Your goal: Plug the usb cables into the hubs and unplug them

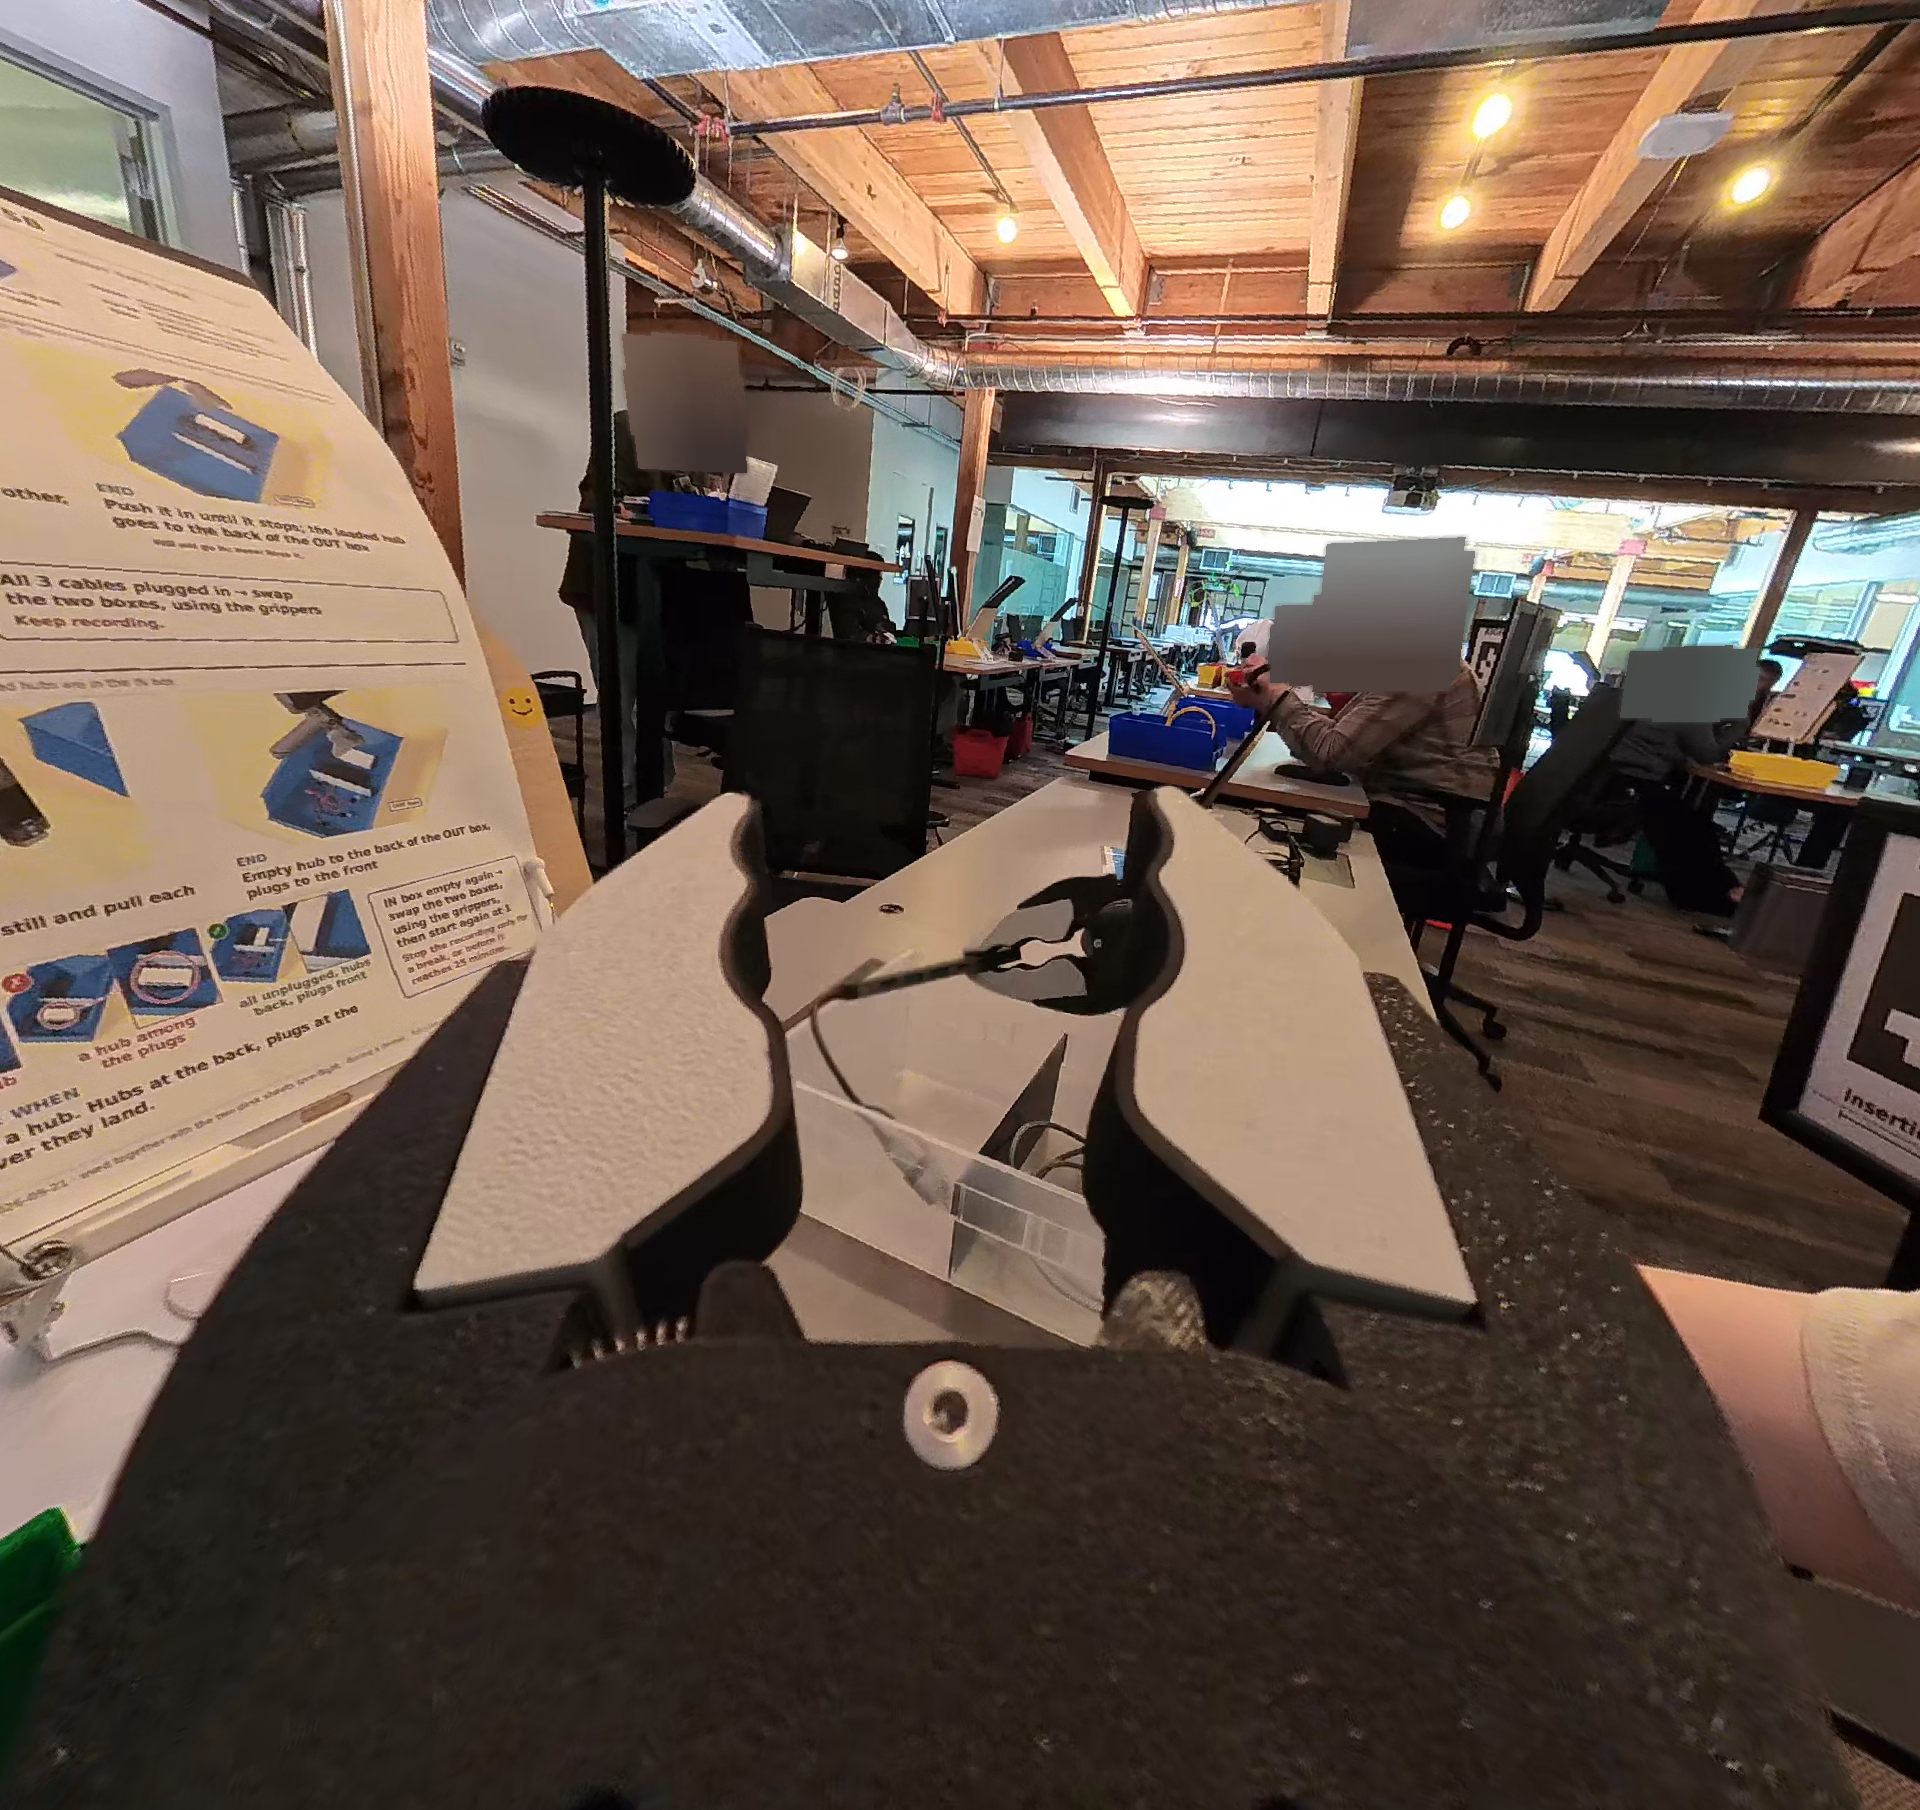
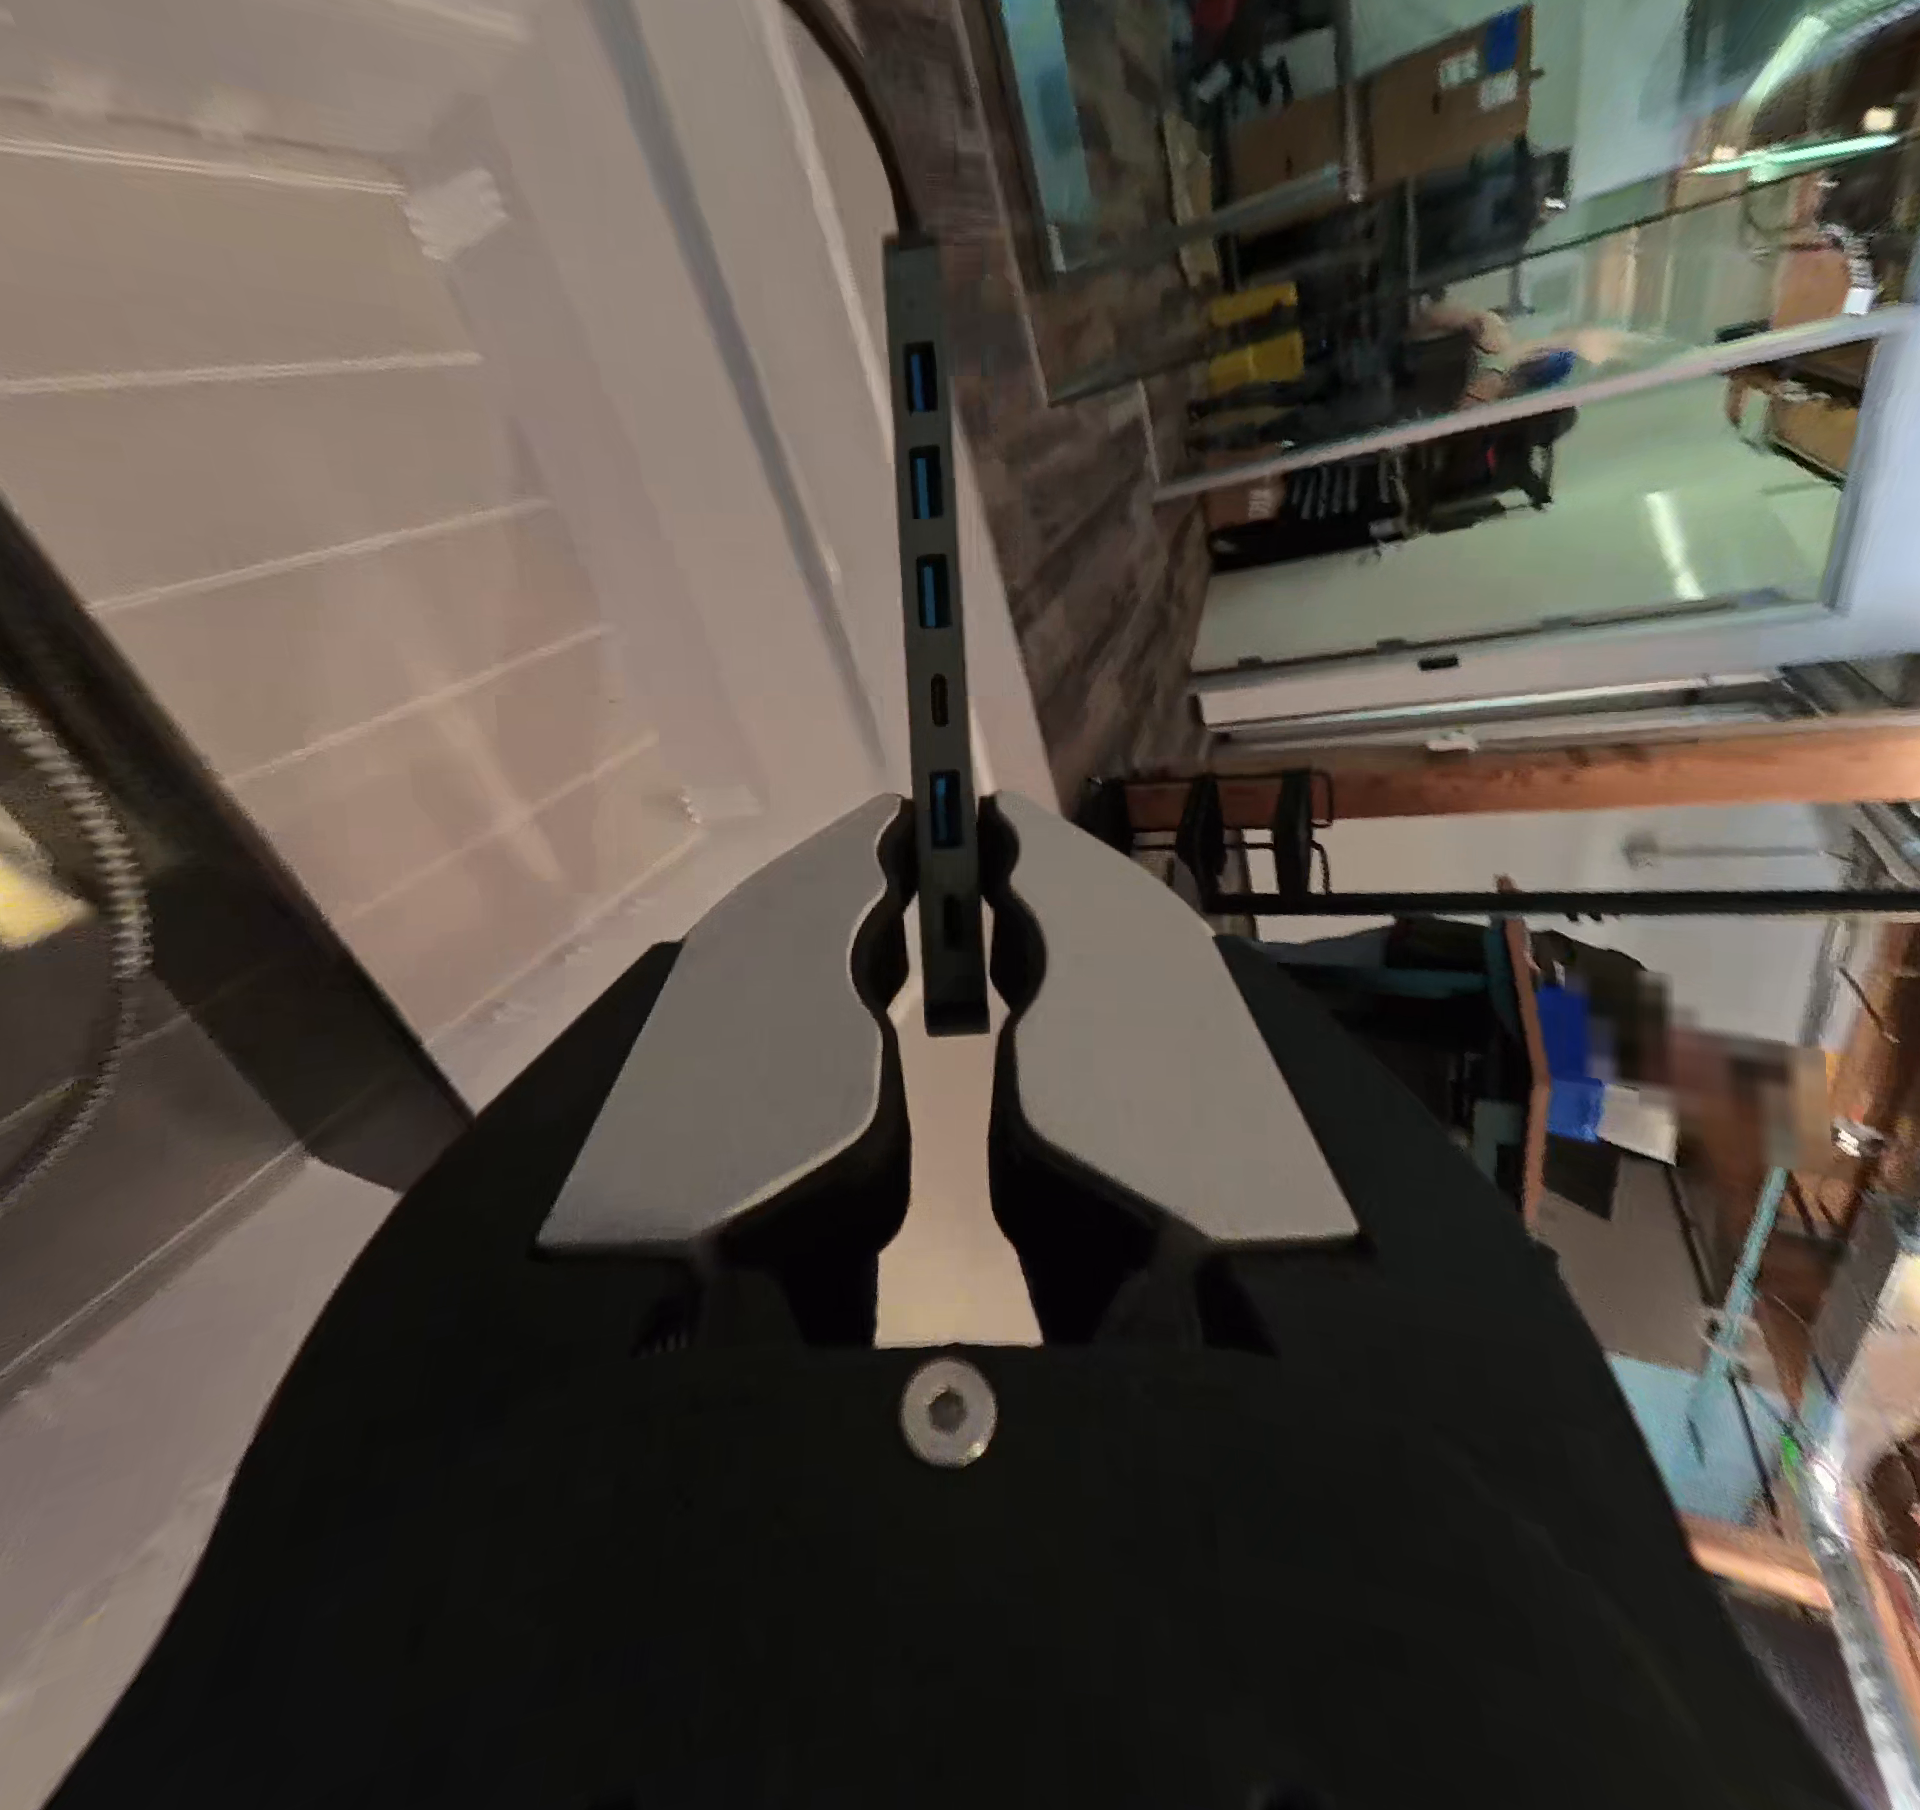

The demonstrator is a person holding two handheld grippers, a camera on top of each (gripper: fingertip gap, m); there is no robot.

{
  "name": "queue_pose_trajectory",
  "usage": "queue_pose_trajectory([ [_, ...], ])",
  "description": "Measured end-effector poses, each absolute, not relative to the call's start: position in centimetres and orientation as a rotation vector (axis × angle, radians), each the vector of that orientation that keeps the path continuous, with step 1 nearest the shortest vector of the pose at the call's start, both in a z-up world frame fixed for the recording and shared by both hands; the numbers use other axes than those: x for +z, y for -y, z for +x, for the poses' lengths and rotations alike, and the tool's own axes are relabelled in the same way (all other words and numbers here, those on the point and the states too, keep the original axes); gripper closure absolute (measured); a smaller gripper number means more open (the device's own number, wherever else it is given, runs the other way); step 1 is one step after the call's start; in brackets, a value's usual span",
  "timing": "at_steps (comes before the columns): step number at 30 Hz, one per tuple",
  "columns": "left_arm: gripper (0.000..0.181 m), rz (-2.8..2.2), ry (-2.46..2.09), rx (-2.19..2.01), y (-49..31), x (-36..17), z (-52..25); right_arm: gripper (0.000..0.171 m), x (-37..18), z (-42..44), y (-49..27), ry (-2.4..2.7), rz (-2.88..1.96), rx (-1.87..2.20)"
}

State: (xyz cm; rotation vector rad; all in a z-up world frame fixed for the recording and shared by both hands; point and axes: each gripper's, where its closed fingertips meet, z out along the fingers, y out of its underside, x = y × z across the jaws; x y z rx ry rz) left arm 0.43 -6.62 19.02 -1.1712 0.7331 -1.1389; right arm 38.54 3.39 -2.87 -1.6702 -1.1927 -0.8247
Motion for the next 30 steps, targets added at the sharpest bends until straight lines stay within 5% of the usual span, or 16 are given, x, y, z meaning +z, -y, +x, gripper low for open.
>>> queue_pose_trajectory([
  [14,0.117,-1.172,-0.732,-1.135,6.8,19.1,0.5,0.153,-9.9,37.0,-2.6,1.466,-2.086,-0.600],
  [17,0.117,-1.178,-0.739,-1.133,6.7,18.9,0.7,0.137,-10.4,39.7,-4.1,1.346,-2.161,-0.838],
  [26,0.117,-1.194,-0.748,-1.109,6.6,18.6,1.0,0.111,-7.3,42.6,-1.7,0.638,-2.407,-0.346],
  [30,0.118,-1.208,-0.744,-1.096,6.4,18.4,0.8,0.119,-9.7,42.4,0.0,0.589,-2.513,-0.108],
])
